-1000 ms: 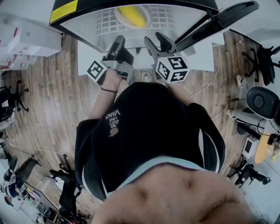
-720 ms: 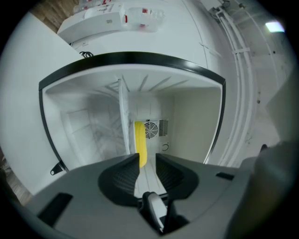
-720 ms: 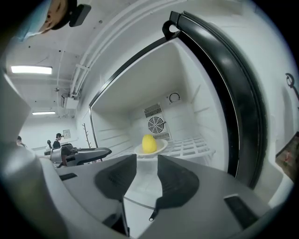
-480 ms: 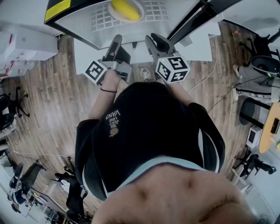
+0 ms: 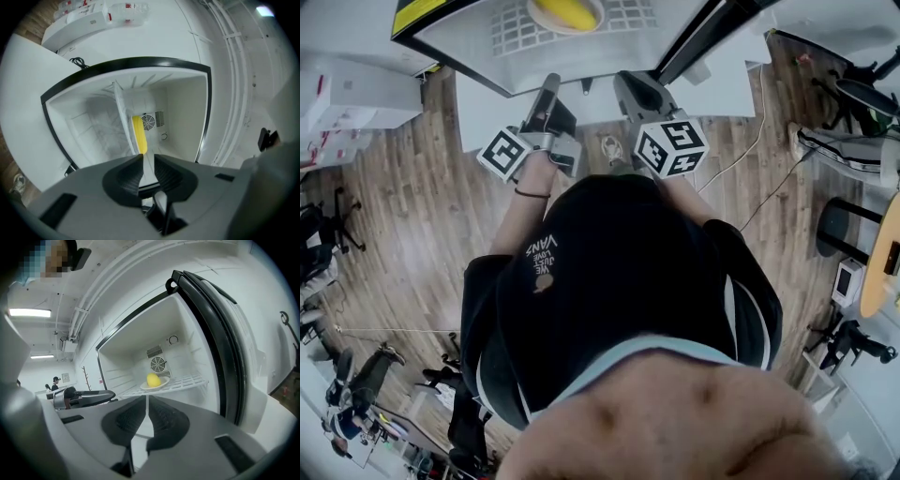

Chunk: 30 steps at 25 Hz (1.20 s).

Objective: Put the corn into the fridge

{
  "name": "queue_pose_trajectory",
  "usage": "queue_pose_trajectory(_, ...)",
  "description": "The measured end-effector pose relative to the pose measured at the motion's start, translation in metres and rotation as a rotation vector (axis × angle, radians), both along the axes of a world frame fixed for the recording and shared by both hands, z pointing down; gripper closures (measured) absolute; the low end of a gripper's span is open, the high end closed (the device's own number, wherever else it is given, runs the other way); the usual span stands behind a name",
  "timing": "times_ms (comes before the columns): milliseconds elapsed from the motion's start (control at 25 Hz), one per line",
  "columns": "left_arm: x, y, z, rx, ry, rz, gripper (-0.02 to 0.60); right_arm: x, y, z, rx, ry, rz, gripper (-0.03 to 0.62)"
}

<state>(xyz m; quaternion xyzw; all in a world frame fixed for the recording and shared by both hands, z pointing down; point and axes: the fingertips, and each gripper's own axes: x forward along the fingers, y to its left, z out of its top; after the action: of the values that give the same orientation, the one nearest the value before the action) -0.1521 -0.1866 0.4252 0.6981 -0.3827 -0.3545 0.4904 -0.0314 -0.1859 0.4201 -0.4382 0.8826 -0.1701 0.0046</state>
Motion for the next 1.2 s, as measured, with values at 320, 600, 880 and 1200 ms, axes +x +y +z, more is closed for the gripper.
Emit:
queue_pose_trajectory(320, 0.001, 0.016, -0.008, 0.084, -0.211, 0.016, 0.546, -0.003, 0.015, 0.002, -0.003, 0.007, 0.000, 0.576)
queue_pose_trajectory(600, 0.002, 0.023, -0.003, 0.144, -0.460, 0.048, 0.554, -0.004, 0.021, 0.004, -0.005, 0.014, 0.002, 0.577)
queue_pose_trajectory(880, 0.009, 0.030, 0.002, 0.194, -0.601, 0.107, 0.561, -0.006, 0.023, 0.009, -0.014, 0.033, -0.009, 0.579)
queue_pose_trajectory(1200, 0.012, 0.037, 0.018, 0.195, -0.748, 0.149, 0.561, -0.013, 0.024, 0.017, -0.028, 0.058, -0.029, 0.579)
